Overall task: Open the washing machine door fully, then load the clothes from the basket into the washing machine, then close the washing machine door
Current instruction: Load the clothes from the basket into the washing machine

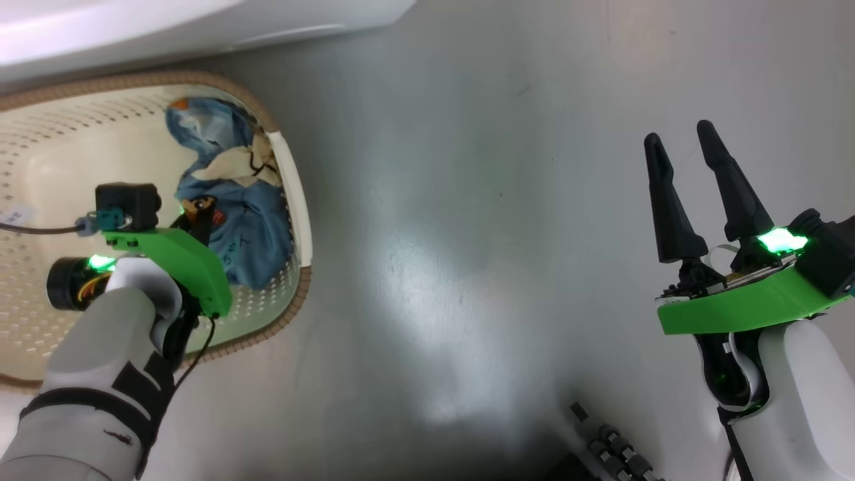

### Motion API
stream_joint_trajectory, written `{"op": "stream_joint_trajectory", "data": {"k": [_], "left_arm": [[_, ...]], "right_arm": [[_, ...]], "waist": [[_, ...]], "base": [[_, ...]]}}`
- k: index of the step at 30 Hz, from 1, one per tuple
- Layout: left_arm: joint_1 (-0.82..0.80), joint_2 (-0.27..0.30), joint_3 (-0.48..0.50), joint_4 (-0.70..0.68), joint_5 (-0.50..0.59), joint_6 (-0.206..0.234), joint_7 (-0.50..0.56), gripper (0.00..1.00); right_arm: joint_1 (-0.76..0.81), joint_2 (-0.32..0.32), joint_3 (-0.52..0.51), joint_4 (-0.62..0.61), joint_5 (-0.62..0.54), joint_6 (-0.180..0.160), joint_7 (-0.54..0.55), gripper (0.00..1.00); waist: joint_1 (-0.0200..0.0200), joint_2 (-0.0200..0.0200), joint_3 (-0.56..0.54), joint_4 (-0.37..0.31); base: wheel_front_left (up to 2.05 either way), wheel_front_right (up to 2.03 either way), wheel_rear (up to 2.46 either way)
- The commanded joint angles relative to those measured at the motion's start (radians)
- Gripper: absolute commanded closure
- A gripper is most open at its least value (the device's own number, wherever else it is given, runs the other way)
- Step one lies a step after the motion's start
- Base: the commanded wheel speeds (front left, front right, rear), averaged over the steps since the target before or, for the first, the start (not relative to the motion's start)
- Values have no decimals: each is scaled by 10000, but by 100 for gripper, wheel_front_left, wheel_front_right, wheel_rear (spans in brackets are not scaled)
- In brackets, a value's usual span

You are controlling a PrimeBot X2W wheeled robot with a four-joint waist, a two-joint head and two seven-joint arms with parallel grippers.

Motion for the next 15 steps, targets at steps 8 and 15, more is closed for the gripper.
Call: {"op": "stream_joint_trajectory", "data": {"k": [8,15], "left_arm": [[644,365,706,-408,-925,-15,-305,100],[1824,566,2579,-1763,-76,-15,-311,100]], "right_arm": [[472,-128,74,15,-13,29,-48,0],[897,-255,4,329,41,29,-48,0]], "waist": [[0,0,-1274,611],[0,0,-2634,1076]], "base": [[0,0,0],[0,0,0]]}}
